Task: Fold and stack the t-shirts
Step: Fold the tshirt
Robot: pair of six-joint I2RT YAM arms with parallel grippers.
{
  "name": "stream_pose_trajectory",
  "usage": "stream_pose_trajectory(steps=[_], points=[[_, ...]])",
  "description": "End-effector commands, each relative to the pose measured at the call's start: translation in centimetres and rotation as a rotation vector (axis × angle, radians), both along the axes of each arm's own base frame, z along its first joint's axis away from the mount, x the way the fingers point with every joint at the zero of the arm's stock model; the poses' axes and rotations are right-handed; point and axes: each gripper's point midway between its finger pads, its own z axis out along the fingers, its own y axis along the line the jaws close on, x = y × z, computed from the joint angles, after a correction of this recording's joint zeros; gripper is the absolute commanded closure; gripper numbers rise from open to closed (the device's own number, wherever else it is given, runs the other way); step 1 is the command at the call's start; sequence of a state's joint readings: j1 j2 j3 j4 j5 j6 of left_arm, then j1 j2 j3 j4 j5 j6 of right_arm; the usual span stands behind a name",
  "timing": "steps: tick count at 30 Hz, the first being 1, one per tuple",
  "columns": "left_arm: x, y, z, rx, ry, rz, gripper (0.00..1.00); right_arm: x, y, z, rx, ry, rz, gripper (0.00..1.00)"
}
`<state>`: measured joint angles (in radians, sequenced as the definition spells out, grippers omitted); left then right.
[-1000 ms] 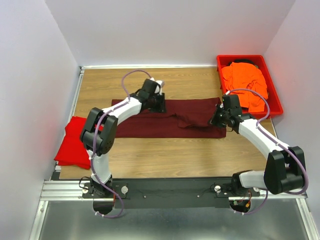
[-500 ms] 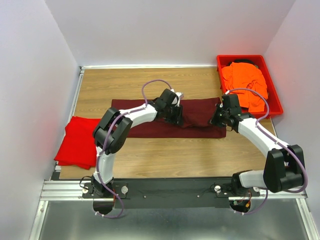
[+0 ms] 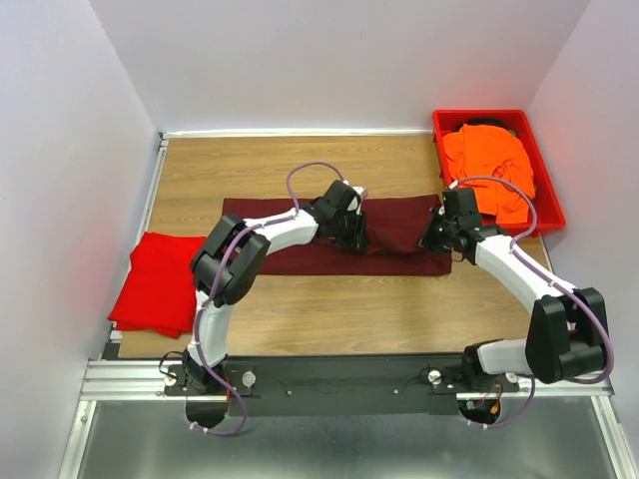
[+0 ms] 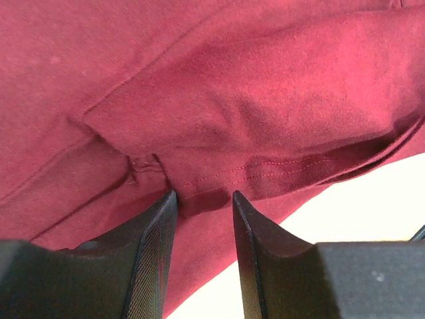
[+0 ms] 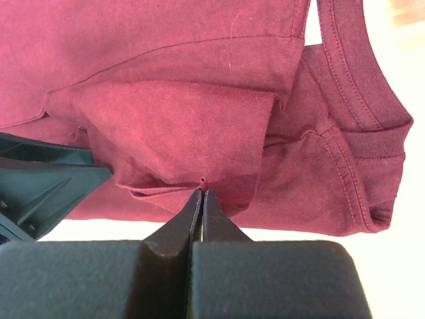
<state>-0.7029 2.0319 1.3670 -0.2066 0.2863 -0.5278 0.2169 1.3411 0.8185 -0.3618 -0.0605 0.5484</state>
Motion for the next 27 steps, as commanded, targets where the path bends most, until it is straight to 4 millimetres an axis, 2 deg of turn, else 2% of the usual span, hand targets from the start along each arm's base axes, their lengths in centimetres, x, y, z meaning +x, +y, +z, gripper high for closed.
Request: stream_pose_trajectory(steps=[1,4,7,10,12,13,16,23,27], points=[[0.5,-0.6,0.0,0.005,-0.013,0.02,0.54,0.3,-0.3,0.3,-0.03,-0.005,0.0,0.96],[0.6,-0.8,0.2,0.005,-0.02,0.024,0.55,0.4,-0.4,0.3,-0.03,-0.005,-0.002,0.96],[0.6,-0.9,0.5,0.001,-0.026,0.026,0.61,0.3,-0.3,0.3,-0.031,-0.004,0.0,0.96],[0.9,-0.9,1.5,-0.004,-0.048,0.032,0.75,0.3,-0.4,0.2,-0.033,-0.003,-0.004,0.96],[0.9,-0.8,1.8,-0.008,-0.055,0.03,0.8,0.4,-0.4,0.1,-0.034,-0.001,-0.004,0.97],[0.9,-0.8,2.1,-0.009,-0.06,0.032,0.88,0.3,-0.4,0.1,-0.034,0.002,-0.002,0.97],[0.8,-0.7,2.7,-0.013,-0.067,0.032,1.0,0.2,-0.5,0.0,-0.039,0.002,-0.006,0.97],[-0.1,0.3,4.1,-0.009,-0.077,0.031,1.0,-0.6,-0.9,-0.2,-0.046,0.001,-0.012,0.97],[-0.7,0.9,4.2,0.006,-0.07,0.026,1.0,-1.5,-0.8,-0.8,-0.035,0.017,-0.008,0.97]])
